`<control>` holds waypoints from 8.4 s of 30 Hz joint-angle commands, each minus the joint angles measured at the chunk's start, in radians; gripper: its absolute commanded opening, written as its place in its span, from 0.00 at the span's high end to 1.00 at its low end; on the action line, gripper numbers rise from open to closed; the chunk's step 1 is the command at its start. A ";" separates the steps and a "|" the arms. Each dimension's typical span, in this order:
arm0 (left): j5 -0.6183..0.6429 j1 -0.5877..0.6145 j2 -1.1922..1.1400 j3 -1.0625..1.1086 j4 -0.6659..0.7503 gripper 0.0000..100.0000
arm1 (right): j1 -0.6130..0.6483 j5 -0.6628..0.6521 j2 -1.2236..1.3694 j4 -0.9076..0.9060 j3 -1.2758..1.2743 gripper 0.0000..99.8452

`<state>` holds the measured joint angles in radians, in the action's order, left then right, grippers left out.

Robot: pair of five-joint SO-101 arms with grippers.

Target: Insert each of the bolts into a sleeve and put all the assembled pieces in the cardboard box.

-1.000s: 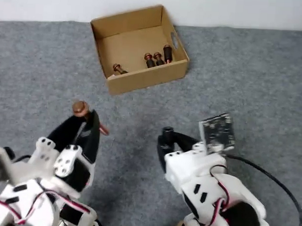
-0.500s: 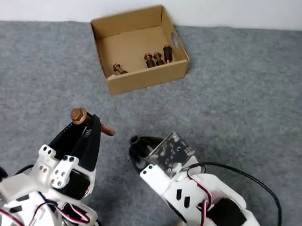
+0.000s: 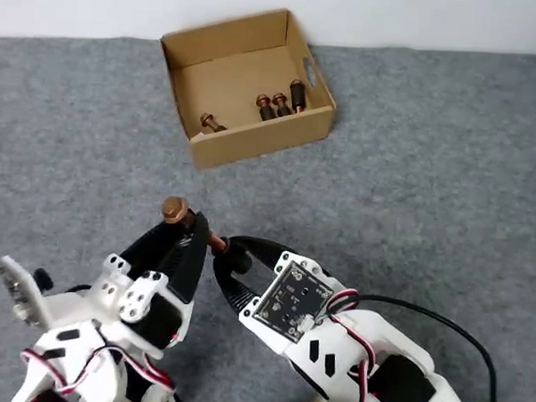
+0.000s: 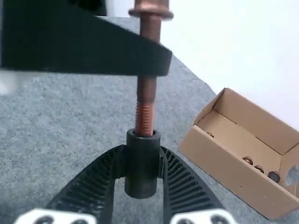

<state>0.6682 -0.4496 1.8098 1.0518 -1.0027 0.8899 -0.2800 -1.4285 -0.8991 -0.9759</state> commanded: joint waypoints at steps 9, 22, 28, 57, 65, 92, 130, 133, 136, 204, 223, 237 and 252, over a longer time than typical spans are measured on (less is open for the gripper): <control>-0.035 -0.051 0.003 0.067 -0.038 0.99 | 0.007 -0.044 -0.008 0.027 0.014 0.99; -0.150 -0.084 0.002 -0.024 -0.226 0.77 | 0.002 -0.040 -0.008 0.022 0.012 0.99; -0.150 -0.020 0.002 -0.088 -0.226 0.77 | -0.030 -0.034 -0.001 0.019 0.008 0.99; -0.531 0.473 0.008 0.455 -0.193 1.00 | -0.704 0.598 0.274 -0.323 0.388 0.99; -0.628 0.546 0.005 0.633 -0.040 1.00 | -0.704 0.594 0.696 -0.312 0.756 0.99; -0.629 0.545 0.005 0.631 -0.049 0.99 | -0.504 0.172 1.762 0.496 1.304 0.99; -0.629 0.545 0.005 0.631 -0.049 0.99 | -0.424 0.153 2.066 0.105 1.639 0.99; -0.629 0.545 0.005 0.631 -0.049 0.99 | -0.430 0.255 1.986 -0.022 1.639 0.99; -0.629 0.545 0.005 0.631 -0.049 0.99 | -0.432 0.324 1.913 -0.130 1.639 0.99; -0.629 0.545 0.005 0.631 -0.049 0.99 | -0.955 0.318 -0.389 -0.166 -0.631 0.99; -0.629 0.545 0.005 0.631 -0.049 0.99 | -0.960 0.315 -0.383 -0.407 -0.707 0.99; -0.629 0.545 0.005 0.631 -0.049 0.99 | -0.954 0.311 -0.383 -0.407 -0.707 0.99; -0.629 0.545 0.005 0.631 -0.049 0.99 | -0.954 0.311 -0.383 -0.407 -0.707 0.99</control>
<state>0.0468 0.0921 1.8082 1.6886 -1.0748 -0.0583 0.0422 -1.8013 -1.3042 -1.6648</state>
